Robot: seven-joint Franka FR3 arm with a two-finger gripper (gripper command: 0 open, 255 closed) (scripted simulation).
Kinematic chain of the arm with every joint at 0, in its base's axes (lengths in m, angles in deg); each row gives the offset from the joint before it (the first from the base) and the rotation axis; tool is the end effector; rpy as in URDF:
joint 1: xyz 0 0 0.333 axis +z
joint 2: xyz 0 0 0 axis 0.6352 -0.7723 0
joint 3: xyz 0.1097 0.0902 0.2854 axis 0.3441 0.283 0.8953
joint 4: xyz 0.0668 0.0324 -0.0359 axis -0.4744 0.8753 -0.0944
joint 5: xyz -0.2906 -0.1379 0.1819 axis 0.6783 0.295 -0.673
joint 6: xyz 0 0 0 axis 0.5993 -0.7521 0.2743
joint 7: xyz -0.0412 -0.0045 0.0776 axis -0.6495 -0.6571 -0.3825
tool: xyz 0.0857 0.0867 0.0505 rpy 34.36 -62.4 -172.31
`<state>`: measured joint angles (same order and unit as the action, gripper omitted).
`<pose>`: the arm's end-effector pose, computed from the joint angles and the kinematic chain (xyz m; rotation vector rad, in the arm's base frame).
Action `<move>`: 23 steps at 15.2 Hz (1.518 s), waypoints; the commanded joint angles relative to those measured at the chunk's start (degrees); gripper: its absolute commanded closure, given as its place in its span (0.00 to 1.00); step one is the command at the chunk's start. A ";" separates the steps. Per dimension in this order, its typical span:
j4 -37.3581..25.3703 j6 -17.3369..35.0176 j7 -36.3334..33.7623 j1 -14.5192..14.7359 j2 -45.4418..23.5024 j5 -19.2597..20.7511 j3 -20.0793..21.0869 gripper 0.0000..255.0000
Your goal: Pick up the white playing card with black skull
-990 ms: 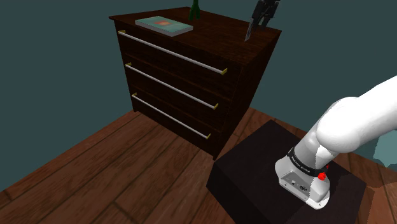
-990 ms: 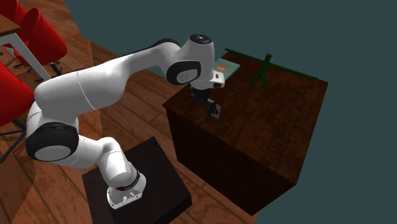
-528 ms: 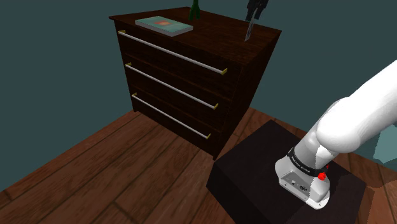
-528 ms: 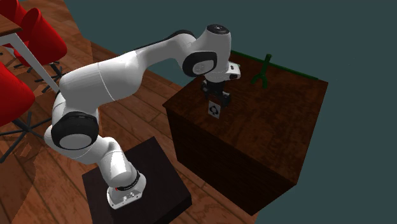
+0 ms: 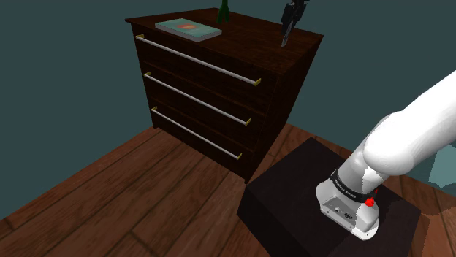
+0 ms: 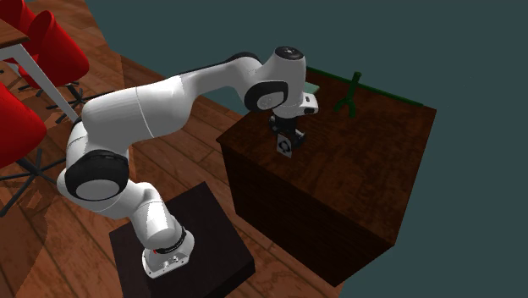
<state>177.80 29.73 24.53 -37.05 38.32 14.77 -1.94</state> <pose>0.4672 -0.1094 0.6015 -3.1032 -0.3294 -0.1430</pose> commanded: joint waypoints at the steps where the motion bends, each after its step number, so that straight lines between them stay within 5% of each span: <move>1: 0.15 0.15 -0.01 0.00 0.02 0.00 0.01 1.00; 9: 0.14 0.18 0.02 -0.01 -0.03 -0.01 -0.01 1.00; 23: -14.79 -11.24 0.32 0.08 -3.65 -0.87 -0.31 1.00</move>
<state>164.71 19.53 24.79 -36.97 35.38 14.05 -2.18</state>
